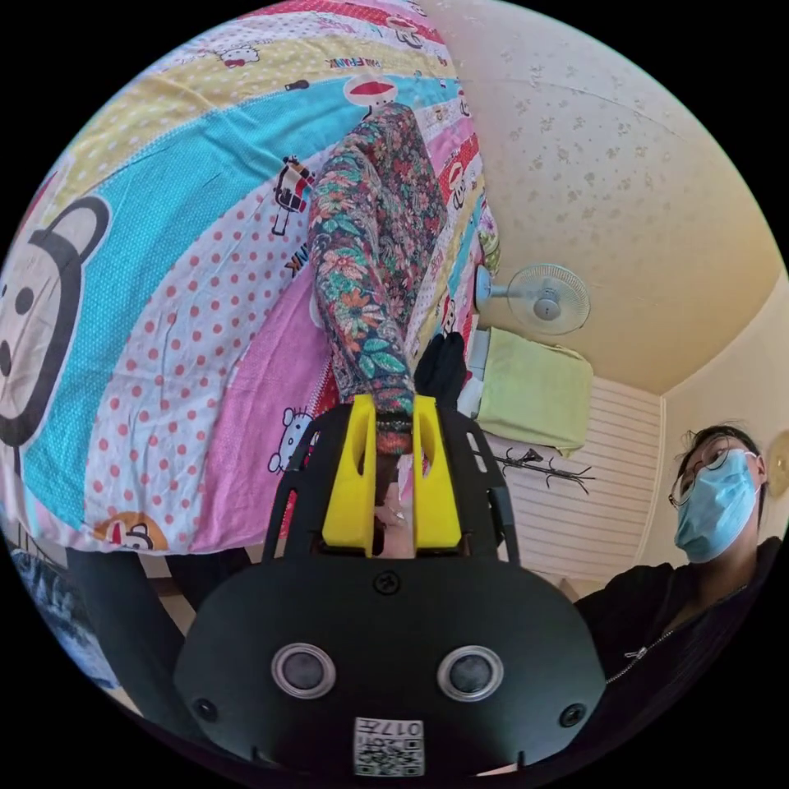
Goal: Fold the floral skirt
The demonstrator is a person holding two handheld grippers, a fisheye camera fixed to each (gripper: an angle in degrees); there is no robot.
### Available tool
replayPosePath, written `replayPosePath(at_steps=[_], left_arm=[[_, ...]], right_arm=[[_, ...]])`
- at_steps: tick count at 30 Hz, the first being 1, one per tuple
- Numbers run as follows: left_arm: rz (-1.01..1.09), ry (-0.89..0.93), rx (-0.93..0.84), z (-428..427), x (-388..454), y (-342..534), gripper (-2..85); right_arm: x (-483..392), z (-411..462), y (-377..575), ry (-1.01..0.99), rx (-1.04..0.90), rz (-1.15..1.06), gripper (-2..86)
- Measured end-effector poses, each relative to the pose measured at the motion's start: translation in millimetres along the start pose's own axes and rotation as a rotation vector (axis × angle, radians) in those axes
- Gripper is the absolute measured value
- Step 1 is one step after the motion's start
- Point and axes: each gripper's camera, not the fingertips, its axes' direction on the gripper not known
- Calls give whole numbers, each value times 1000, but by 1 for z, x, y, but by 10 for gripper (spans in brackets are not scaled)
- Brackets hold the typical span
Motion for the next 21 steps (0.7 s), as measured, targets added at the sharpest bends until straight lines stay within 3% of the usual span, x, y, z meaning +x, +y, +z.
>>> replayPosePath(at_steps=[3, 8, 10, 12, 16, 21], left_arm=[[25, -159, -22, -12, -1, 10, 102], [67, -194, 43, -69, -7, 11, 99], [142, -189, 119, -98, 5, -4, 92], [351, -207, 136, -113, 39, -36, 85], [720, -255, -134, -55, 100, -90, 67], [1213, -397, -511, 105, 139, -96, 53]], right_arm=[[-9, 4, 2, 47, 4, -42, 74], [-43, 10, 23, 162, -37, -105, 66], [-49, 2, 31, 191, -23, -86, 65], [-55, -9, 38, 222, -26, -74, 64], [-77, -45, 59, 261, -23, -33, 64], [-120, -85, 93, 323, -3, 13, 65]])
